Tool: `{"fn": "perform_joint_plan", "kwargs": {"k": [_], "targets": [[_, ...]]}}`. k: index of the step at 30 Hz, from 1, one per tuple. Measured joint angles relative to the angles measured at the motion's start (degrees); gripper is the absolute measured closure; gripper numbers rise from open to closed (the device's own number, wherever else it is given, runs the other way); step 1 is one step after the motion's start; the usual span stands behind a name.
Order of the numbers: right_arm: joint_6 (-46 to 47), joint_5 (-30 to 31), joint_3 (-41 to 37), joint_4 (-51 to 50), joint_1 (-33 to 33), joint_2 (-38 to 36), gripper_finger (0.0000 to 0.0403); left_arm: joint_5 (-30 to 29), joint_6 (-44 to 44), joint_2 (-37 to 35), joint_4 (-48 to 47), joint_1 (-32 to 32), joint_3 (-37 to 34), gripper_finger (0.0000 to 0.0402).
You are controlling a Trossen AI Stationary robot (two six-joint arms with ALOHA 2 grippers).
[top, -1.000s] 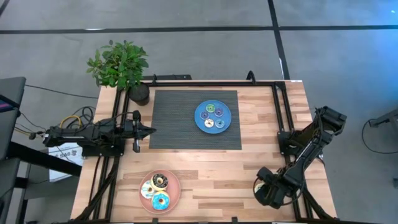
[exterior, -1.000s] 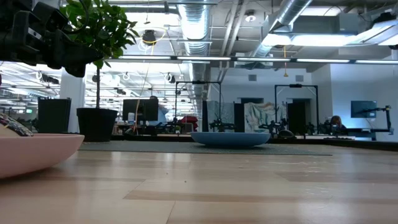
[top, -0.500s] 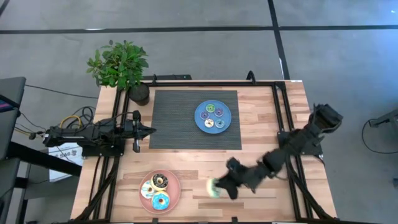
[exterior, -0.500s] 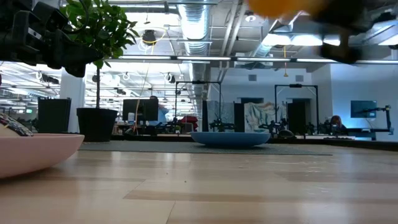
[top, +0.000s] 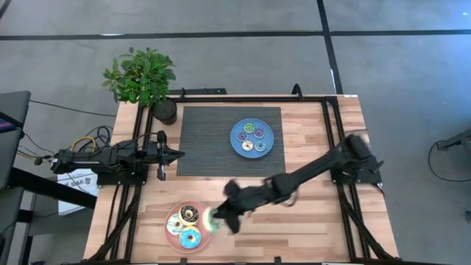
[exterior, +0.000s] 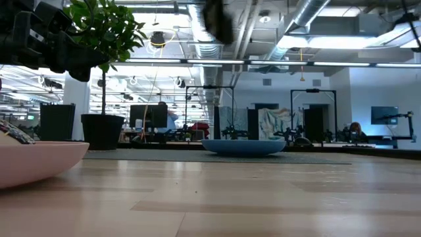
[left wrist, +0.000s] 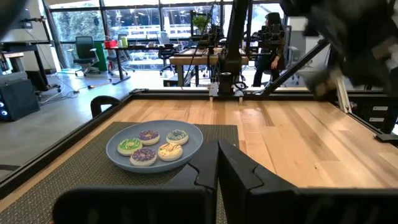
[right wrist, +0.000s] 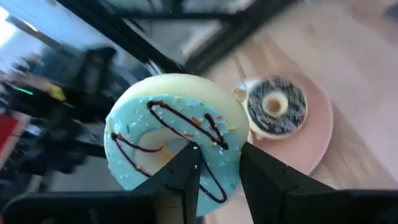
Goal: Pick & Place donuts
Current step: Put the big light green donut on the plate
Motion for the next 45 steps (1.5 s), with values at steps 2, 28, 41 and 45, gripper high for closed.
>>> {"fn": "perform_joint_plan", "kwargs": {"k": [2,28,41,45], "targets": [[0.0,-0.7,5.3,-4.1,-0.2,5.5,0.0305,0.0,0.0,0.0,0.0,0.0,0.0,0.0402],[-1.9,-7.7,31.9,-27.2,-5.6,27.6,0.0274,0.0,0.0,0.0,0.0,0.0,0.0,0.0402],[0.1,-18.0,31.8,-28.8,-6.5,26.9,0.0168,0.0,0.0,0.0,0.0,0.0,0.0,0.0402],[-0.9,-18.6,31.8,-32.0,-7.3,23.8,0.0161,0.0,0.0,0.0,0.0,0.0,0.0,0.0402]]}}
